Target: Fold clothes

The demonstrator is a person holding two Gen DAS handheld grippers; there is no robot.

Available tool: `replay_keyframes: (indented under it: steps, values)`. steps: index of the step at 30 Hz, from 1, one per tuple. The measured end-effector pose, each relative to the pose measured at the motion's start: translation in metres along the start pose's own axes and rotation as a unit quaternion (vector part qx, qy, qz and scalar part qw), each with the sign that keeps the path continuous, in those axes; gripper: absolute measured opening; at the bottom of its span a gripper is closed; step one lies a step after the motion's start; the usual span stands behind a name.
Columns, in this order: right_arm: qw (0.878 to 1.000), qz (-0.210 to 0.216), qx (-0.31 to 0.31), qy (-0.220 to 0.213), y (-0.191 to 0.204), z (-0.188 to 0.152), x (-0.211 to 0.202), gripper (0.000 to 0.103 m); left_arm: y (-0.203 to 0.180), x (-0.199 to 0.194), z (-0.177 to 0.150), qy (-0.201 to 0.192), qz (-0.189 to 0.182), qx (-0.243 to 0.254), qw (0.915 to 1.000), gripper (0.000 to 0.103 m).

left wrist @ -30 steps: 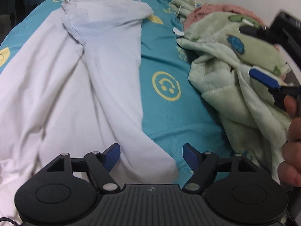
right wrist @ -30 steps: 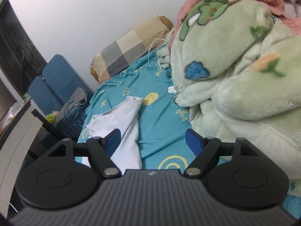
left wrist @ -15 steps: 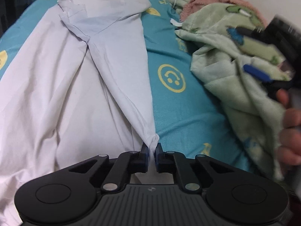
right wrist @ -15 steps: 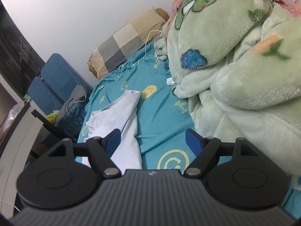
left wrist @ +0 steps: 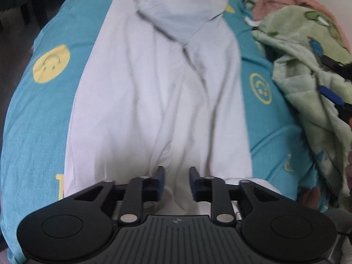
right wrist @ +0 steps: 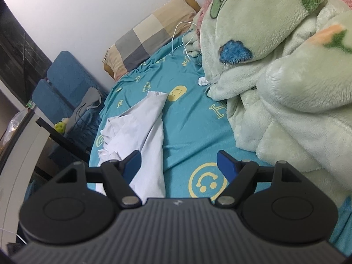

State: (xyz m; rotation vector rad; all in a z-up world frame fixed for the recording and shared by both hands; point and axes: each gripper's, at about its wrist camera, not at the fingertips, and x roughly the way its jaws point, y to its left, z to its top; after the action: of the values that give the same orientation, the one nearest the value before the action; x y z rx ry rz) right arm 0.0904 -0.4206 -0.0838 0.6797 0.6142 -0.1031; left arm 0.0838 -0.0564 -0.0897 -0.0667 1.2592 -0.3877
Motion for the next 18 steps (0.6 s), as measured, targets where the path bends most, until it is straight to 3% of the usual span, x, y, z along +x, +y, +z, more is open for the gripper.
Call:
replay_keyframes:
  steps: [3,7,10,16,18]
  values:
    - [1.000,0.006,0.000,-0.005,0.000,0.001,-0.003,0.078,-0.033,-0.005,-0.007,-0.011,0.001,0.013,0.9999,0.063]
    - [1.000,0.008,0.003,-0.007,-0.001,0.003,-0.005,0.078,-0.081,-0.001,-0.016,-0.014,-0.019,0.001,0.9997,0.070]
    - [1.000,0.010,0.008,-0.008,-0.003,0.004,-0.006,0.078,-0.115,0.008,-0.023,-0.021,-0.024,0.019,0.9993,0.078]
    - [1.000,0.015,0.014,-0.007,-0.006,0.004,-0.007,0.078,-0.149,0.051,-0.043,0.036,0.000,0.008,0.9993,0.076]
    - [1.000,0.016,0.015,-0.006,-0.007,0.004,-0.007,0.078,-0.153,0.061,-0.048,0.034,0.019,0.025,0.9989,0.065]
